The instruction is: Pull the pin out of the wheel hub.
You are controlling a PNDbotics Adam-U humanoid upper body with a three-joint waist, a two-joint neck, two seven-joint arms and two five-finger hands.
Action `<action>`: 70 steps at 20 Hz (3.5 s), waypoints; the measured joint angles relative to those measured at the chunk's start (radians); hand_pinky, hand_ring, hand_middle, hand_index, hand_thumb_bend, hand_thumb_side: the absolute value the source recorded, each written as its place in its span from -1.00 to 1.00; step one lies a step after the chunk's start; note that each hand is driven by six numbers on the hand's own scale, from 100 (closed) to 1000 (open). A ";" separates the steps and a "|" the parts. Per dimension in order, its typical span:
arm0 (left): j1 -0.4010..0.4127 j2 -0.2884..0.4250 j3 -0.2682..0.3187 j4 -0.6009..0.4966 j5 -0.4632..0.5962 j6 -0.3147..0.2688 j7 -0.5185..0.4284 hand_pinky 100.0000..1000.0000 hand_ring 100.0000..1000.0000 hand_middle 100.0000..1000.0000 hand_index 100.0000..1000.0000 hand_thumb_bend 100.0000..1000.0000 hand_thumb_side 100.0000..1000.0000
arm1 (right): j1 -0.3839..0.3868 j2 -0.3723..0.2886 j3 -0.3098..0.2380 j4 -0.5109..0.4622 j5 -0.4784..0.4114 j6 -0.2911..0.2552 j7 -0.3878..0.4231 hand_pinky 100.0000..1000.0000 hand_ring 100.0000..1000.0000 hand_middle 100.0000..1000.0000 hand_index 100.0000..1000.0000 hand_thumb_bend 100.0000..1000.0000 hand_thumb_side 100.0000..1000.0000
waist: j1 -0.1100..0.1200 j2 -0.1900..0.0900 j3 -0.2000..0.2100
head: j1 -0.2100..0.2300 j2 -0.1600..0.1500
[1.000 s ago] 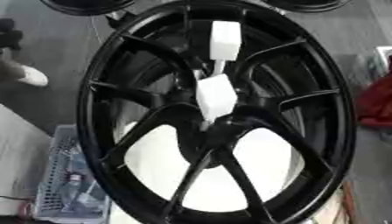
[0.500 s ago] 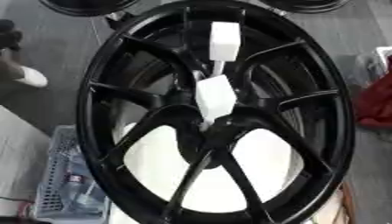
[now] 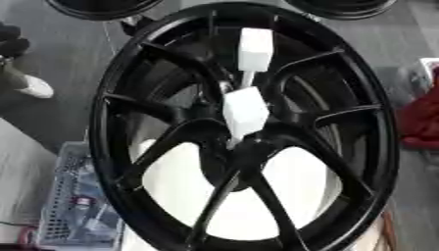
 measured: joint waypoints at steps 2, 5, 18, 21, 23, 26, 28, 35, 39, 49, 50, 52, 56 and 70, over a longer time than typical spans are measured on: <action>0.004 0.007 0.000 0.000 -0.003 0.000 0.000 0.58 0.47 0.25 0.55 -1.00 0.24 | 0.027 -0.047 -0.033 0.000 -0.028 -0.004 0.004 0.06 0.83 0.74 0.65 -1.00 -0.06 | -0.004 -0.003 -0.005 | 0.003 -0.002; 0.007 0.008 0.000 0.000 -0.005 0.002 0.002 0.58 0.47 0.25 0.55 -1.00 0.24 | 0.043 -0.120 -0.079 0.000 -0.074 -0.002 0.002 0.06 0.83 0.74 0.65 -1.00 -0.06 | -0.008 -0.006 -0.011 | 0.008 -0.005; 0.025 0.025 0.001 0.000 -0.023 0.001 0.009 0.58 0.47 0.25 0.55 -1.00 0.25 | -0.093 -0.436 -0.201 0.000 -0.271 0.039 -0.039 0.14 0.80 0.71 0.68 -1.00 -0.45 | -0.026 -0.007 0.002 | 0.012 -0.014; 0.027 0.025 0.001 0.000 -0.024 0.002 0.010 0.58 0.47 0.24 0.55 -1.00 0.25 | -0.158 -0.506 -0.184 0.000 -0.291 0.023 -0.020 0.20 0.79 0.70 0.68 -1.00 -0.81 | -0.032 -0.007 0.024 | -0.002 -0.023; 0.027 0.025 0.000 0.000 -0.024 0.002 0.010 0.58 0.47 0.24 0.55 -1.00 0.25 | -0.206 -0.554 -0.156 0.000 -0.286 0.003 0.004 0.24 0.79 0.69 0.68 -1.00 -0.93 | -0.037 -0.007 0.039 | -0.011 -0.023; 0.026 0.025 -0.001 0.000 -0.024 0.004 0.007 0.58 0.47 0.24 0.55 -1.00 0.25 | -0.282 -0.630 -0.103 -0.001 -0.252 -0.039 0.048 0.27 0.80 0.69 0.68 -1.00 -1.00 | -0.043 -0.007 0.066 | -0.029 -0.023; 0.020 0.025 -0.005 0.000 -0.023 0.007 0.004 0.58 0.47 0.24 0.55 -1.00 0.25 | -0.330 -0.675 -0.066 -0.001 -0.225 -0.068 0.078 0.28 0.80 0.70 0.68 -1.00 -0.98 | -0.048 -0.007 0.081 | -0.046 -0.023; -0.001 0.025 -0.016 0.000 -0.009 0.016 -0.009 0.58 0.47 0.24 0.55 -1.00 0.25 | -0.503 -0.728 0.077 -0.003 -0.180 -0.167 0.185 0.29 0.80 0.69 0.67 -1.00 -0.78 | -0.077 -0.007 0.151 | -0.109 -0.041; -0.008 0.025 -0.017 0.000 0.000 0.017 -0.010 0.58 0.44 0.24 0.55 -1.00 0.25 | -0.541 -0.733 0.174 -0.004 -0.150 -0.189 0.246 0.30 0.80 0.70 0.66 -1.00 -0.55 | -0.084 -0.007 0.168 | -0.130 -0.049; -0.034 0.024 -0.023 0.000 0.017 0.021 -0.022 0.58 0.43 0.24 0.55 -1.00 0.25 | -0.568 -0.719 0.370 -0.004 -0.064 -0.235 0.389 0.28 0.80 0.71 0.67 -1.00 -0.50 | -0.085 -0.002 0.207 | -0.193 -0.067; -0.034 0.024 -0.024 0.000 0.018 0.022 -0.023 0.58 0.43 0.24 0.55 -1.00 0.25 | -0.570 -0.717 0.379 -0.004 -0.061 -0.238 0.405 0.29 0.80 0.71 0.67 -1.00 -0.50 | -0.085 -0.001 0.211 | -0.196 -0.067; -0.034 0.024 -0.024 0.000 0.018 0.022 -0.023 0.58 0.43 0.24 0.55 -1.00 0.25 | -0.577 -0.715 0.391 -0.004 -0.061 -0.237 0.435 0.28 0.80 0.71 0.67 -1.00 -0.51 | -0.085 0.001 0.215 | -0.200 -0.067; -0.035 0.024 -0.024 0.000 0.019 0.022 -0.023 0.58 0.43 0.23 0.55 -1.00 0.25 | -0.599 -0.712 0.400 -0.004 -0.079 -0.228 0.496 0.27 0.79 0.70 0.67 -1.00 -0.50 | -0.088 0.001 0.223 | -0.205 -0.067; -0.035 0.023 -0.024 0.000 0.020 0.024 -0.022 0.58 0.43 0.23 0.54 -1.00 0.25 | -0.672 -0.707 0.407 -0.004 -0.195 -0.123 0.677 0.25 0.80 0.73 0.79 -1.00 -0.20 | -0.097 0.001 0.242 | -0.217 -0.067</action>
